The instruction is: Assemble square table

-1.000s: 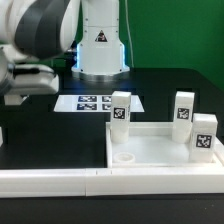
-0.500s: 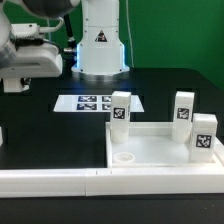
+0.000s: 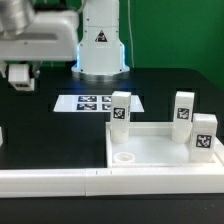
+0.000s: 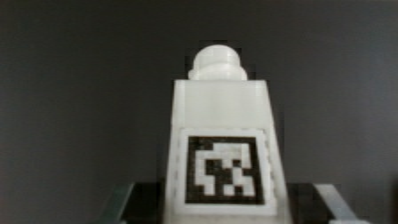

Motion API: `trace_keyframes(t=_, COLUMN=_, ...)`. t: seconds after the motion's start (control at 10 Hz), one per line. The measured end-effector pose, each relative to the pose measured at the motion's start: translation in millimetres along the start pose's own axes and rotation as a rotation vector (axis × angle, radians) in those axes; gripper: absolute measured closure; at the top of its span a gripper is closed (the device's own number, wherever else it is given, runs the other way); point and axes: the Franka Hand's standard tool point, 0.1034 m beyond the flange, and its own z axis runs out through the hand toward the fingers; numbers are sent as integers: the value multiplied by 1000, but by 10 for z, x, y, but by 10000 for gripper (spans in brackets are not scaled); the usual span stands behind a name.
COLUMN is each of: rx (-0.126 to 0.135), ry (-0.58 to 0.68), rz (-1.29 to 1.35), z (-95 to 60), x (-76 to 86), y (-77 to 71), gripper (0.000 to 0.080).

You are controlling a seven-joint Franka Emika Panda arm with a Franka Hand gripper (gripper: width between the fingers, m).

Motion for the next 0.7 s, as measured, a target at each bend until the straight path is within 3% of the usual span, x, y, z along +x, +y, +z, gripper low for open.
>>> trace_keyframes(t=0.5, rx=-39, ry=285, rz=24, z=-51, x=105, y=53, gripper=509)
trace_keyframes(t=0.7, rx=-33, ry=393, rz=72, z=-211, x=346, y=-301, gripper=509)
